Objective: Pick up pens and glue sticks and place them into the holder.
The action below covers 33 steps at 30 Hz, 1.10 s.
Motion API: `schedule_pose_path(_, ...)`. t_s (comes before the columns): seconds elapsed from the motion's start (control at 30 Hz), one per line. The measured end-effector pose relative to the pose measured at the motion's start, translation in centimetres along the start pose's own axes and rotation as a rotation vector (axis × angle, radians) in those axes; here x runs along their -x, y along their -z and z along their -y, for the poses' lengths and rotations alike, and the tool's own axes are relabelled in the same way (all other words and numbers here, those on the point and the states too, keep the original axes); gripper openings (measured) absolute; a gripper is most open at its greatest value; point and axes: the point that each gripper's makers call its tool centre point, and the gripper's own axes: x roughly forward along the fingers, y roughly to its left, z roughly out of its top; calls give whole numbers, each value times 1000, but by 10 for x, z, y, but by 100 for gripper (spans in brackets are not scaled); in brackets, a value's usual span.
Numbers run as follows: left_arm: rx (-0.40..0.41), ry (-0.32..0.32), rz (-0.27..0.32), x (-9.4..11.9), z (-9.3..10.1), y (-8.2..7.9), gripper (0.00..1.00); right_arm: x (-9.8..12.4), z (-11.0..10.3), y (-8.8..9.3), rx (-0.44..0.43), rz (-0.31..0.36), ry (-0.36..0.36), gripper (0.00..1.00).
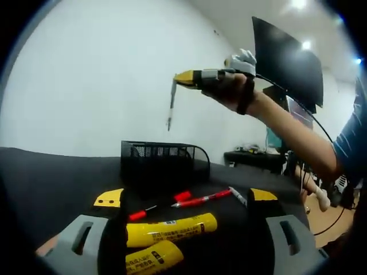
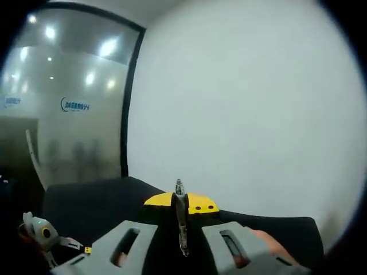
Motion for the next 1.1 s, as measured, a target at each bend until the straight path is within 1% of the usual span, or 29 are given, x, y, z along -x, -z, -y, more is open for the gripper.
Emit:
schedule_pose_path(0.1, 6, -3, 6, 0, -2, -1, 82, -14, -5, 9, 5, -13, -16, 4)
schedule_pose_path(0.2, 17, -7, 16, 0, -4, -3, 82, -25, -10, 13, 7, -17, -32, 4)
schedule_pose_path(0.33, 20, -5, 11, -1, -4, -1, 81, -40, -17, 17, 12, -7, -67, 4)
schedule_pose_path(0.47, 0, -3, 15, -1, -3, -2, 81, -49, -21, 20, -8, 6, -94, 4)
schedule_pose_path(0.57, -5, -11, 27, -1, -5, -5, 81, -55, -21, 24, -22, 5, -101, 4)
schedule_pose_path(0.7, 8, -17, 35, 0, -8, -6, 80, -60, -12, 33, -23, 0, -71, 4)
schedule_pose_path(0.77, 8, -18, 37, 0, -8, -6, 80, -65, -9, 37, -31, -1, -70, 4)
schedule_pose_path(0.8, 8, -19, 36, 0, -8, -6, 79, -66, -9, 40, -39, -23, -73, 4)
schedule_pose_path(0.9, 3, -22, 28, 0, -9, -5, 79, -66, -8, 43, -55, -18, -77, 4)
schedule_pose_path(1.1, -11, -19, 8, -2, -7, -1, 79, -67, -9, 52, -61, -57, -73, 4)
